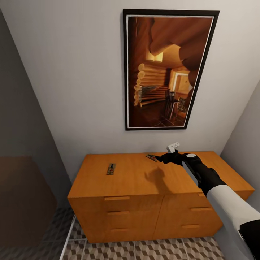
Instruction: Take the four mousetraps from the cabinet in the bathroom and place them on the bathroom floor. Make sure all four end up on the same floor surface, and ensure that at least two of them are either under or directly next to the same bathroom sink.
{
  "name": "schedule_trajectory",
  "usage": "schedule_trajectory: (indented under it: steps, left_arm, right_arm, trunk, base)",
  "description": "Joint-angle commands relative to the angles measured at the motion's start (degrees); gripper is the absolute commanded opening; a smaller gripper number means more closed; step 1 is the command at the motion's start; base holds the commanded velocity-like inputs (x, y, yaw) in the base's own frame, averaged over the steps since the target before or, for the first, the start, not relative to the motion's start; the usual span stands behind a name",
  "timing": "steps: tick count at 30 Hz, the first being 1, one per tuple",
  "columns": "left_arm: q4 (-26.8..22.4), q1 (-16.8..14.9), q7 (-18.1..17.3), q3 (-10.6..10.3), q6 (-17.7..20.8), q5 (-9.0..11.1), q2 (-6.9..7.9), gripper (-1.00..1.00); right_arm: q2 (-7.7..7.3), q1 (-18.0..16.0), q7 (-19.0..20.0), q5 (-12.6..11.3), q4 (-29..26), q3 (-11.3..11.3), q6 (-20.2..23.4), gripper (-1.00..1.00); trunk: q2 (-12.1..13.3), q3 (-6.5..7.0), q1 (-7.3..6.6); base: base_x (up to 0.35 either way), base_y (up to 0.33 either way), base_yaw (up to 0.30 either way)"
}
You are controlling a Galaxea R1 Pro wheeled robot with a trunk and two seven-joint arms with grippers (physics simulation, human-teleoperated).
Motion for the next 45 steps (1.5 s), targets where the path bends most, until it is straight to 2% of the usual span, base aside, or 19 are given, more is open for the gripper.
schedule_trajectory:
  steps: [1,15,26,45]
  left_arm:
    - [0.2,0.1,0.0,-0.5,-0.3,0.5,-0.05,1.00]
    - [0.2,1.1,0.0,-0.5,-0.2,0.5,-0.12,1.00]
    - [0.2,1.2,0.0,-0.5,-0.2,0.5,-0.15,1.00]
    - [0.2,1.2,0.0,-0.5,-0.2,0.5,-0.16,1.00]
  right_arm:
    - [-0.07,-0.1,-0.1,-0.6,-0.1,0.2,0.4,1.00]
    - [-0.31,0.0,-0.1,-0.6,-0.1,0.2,0.3,1.00]
    - [-1.48,0.0,0.0,-1.0,-0.1,0.2,0.4,1.00]
    - [-1.56,0.0,0.0,-1.2,-0.1,0.2,0.4,1.00]
  trunk:
    - [-0.1,-0.13,0.04]
    - [-0.1,-0.13,0.04]
    - [-0.1,-0.18,0.04]
    - [-0.1,-1.68,0.04]
  base:
    - [0.036,0.000,0.000]
    - [0.008,0.000,0.000]
    - [0.000,0.000,0.000]
    - [0.000,0.000,0.000]
